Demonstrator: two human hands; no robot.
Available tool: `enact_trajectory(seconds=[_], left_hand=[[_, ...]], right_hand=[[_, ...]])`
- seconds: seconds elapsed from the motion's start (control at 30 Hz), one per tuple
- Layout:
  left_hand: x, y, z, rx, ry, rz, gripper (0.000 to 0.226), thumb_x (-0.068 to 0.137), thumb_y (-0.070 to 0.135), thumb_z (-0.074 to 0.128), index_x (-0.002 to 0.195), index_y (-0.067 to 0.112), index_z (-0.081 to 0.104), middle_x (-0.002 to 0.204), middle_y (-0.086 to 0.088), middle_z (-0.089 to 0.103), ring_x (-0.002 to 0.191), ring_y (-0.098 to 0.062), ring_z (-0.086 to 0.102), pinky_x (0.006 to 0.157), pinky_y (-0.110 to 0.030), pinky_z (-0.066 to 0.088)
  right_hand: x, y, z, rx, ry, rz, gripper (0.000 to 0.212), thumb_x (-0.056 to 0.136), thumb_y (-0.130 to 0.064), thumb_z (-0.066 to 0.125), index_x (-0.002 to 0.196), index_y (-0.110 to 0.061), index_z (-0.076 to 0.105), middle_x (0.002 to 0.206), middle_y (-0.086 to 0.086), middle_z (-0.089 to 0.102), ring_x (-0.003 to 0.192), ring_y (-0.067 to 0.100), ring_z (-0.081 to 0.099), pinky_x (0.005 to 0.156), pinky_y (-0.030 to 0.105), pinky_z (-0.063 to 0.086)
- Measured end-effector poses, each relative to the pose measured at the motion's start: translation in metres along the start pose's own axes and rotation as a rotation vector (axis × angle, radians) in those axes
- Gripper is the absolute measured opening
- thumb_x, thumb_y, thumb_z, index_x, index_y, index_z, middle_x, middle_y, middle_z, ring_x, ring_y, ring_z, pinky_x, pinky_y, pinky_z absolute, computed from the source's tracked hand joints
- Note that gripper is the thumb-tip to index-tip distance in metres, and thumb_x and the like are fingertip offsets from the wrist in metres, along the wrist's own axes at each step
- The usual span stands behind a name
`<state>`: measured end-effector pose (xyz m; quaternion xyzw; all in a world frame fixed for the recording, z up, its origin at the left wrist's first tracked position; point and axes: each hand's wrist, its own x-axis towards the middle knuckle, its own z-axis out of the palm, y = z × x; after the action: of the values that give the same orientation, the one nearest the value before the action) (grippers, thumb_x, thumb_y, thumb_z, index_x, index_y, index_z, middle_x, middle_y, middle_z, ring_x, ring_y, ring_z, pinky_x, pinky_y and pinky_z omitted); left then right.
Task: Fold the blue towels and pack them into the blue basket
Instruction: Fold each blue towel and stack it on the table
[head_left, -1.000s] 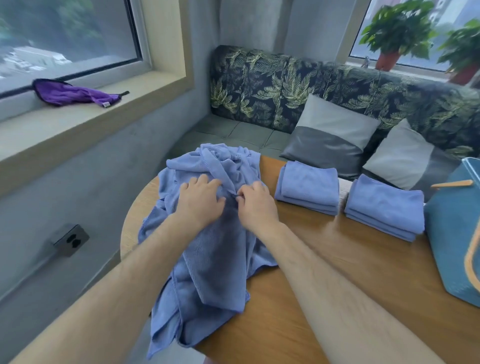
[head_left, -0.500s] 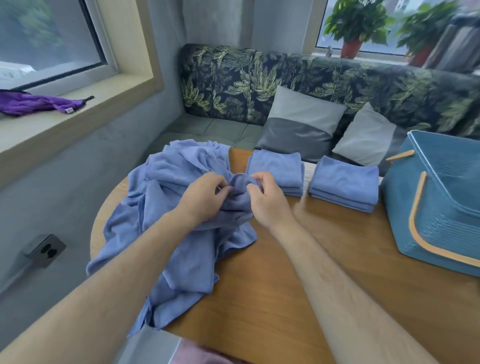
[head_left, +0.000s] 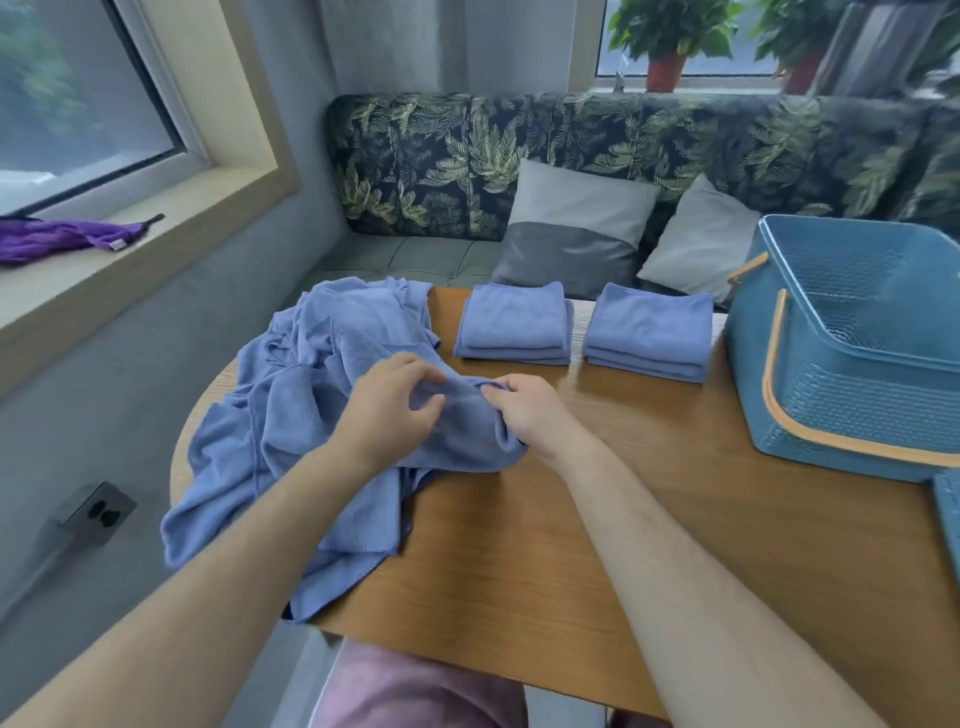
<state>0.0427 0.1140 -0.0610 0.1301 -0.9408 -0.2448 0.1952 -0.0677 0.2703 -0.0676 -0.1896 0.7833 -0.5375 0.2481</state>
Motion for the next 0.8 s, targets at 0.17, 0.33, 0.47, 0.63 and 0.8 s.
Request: enact_trajectory(seconds=[0.17,0.33,0.47,0.63,0.8], left_hand=[[0.012,0.037,0.038,0.088,-0.192,0.072,0.031,0.091,0.02,0.06,0.121,0.025,0.068,0.117,0.005,0.07,0.112,-0.019,0.059,0.092,-0.036,0.04],[0.027,0.097,0.088,-0.122,-0.302,0.164,0.02,0.09,0.01,0.056,0.099,0.022,0.07,0.091,0.009,0.071,0.082,-0.011,0.061,0.075,-0.032,0.048],[0.043,0.132,0.114,-0.299,-0.266,0.142,0.017,0.09,0.009,0.062,0.092,0.024,0.07,0.079,0.016,0.063,0.067,0.006,0.055,0.062,-0.013,0.038],[0.055,0.142,0.121,-0.325,-0.096,0.166,0.021,0.095,0.026,0.068,0.115,0.02,0.064,0.109,0.008,0.056,0.098,-0.002,0.053,0.086,-0.012,0.039],[0.04,0.104,0.128,-0.068,-0.148,0.093,0.014,0.096,0.031,0.061,0.091,0.018,0.06,0.093,0.004,0.055,0.087,-0.016,0.055,0.077,-0.033,0.046]], right_hand=[[-0.025,0.015,-0.049,0.048,0.243,-0.033,0.024,0.104,-0.021,0.051,0.081,-0.014,0.054,0.066,0.0,0.053,0.056,0.013,0.048,0.045,0.016,0.039],[-0.06,0.04,-0.113,0.085,0.467,0.027,0.016,0.104,-0.019,0.05,0.093,-0.011,0.06,0.082,0.001,0.057,0.067,0.012,0.05,0.038,0.008,0.035],[-0.082,0.069,-0.153,-0.048,0.645,0.051,0.015,0.101,-0.02,0.053,0.093,-0.012,0.063,0.084,-0.002,0.061,0.075,0.016,0.054,0.05,0.01,0.037],[-0.096,0.086,-0.172,-0.028,0.73,0.067,0.014,0.101,-0.026,0.051,0.099,-0.023,0.064,0.096,-0.009,0.064,0.089,0.013,0.059,0.071,0.028,0.041],[-0.103,0.1,-0.166,0.003,0.689,0.132,0.022,0.093,-0.028,0.064,0.105,-0.011,0.059,0.088,-0.003,0.065,0.076,0.011,0.059,0.064,0.024,0.045]])
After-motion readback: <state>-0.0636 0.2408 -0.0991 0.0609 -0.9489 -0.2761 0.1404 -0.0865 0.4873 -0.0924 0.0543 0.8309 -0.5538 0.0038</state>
